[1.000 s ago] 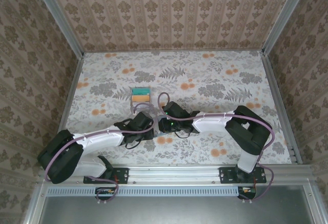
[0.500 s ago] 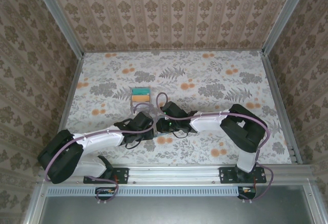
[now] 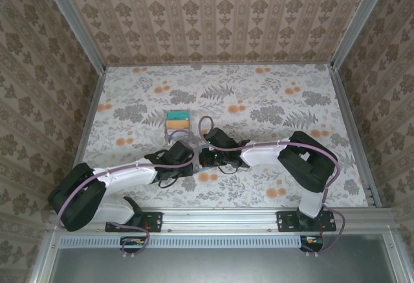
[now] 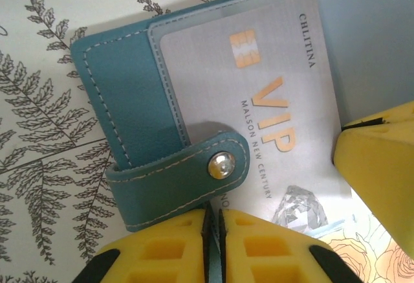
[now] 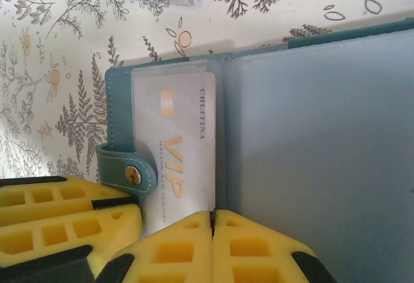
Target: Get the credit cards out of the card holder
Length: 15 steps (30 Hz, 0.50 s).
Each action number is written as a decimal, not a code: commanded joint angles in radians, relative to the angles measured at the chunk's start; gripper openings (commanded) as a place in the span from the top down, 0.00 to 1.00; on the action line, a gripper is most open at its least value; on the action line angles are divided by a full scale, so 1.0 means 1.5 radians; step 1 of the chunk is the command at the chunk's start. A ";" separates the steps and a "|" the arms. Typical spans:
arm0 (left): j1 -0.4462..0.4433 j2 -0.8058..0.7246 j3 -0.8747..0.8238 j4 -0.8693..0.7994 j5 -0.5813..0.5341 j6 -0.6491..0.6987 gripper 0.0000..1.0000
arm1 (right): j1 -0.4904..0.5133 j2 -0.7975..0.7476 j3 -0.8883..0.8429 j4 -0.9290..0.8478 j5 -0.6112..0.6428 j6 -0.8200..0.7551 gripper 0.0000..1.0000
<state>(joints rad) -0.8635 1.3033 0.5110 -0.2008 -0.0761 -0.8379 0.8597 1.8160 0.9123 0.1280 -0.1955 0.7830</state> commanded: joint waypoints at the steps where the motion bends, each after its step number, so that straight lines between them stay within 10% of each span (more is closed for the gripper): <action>1: -0.004 0.025 0.004 -0.041 -0.007 -0.009 0.88 | -0.008 -0.006 -0.019 0.009 -0.005 0.006 0.97; 15: -0.003 0.036 0.003 -0.052 -0.015 -0.015 1.00 | -0.025 -0.027 -0.047 0.023 -0.011 0.006 1.00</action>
<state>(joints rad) -0.8635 1.3186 0.5274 -0.2161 -0.0841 -0.8490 0.8360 1.8042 0.8669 0.1806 -0.2165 0.7895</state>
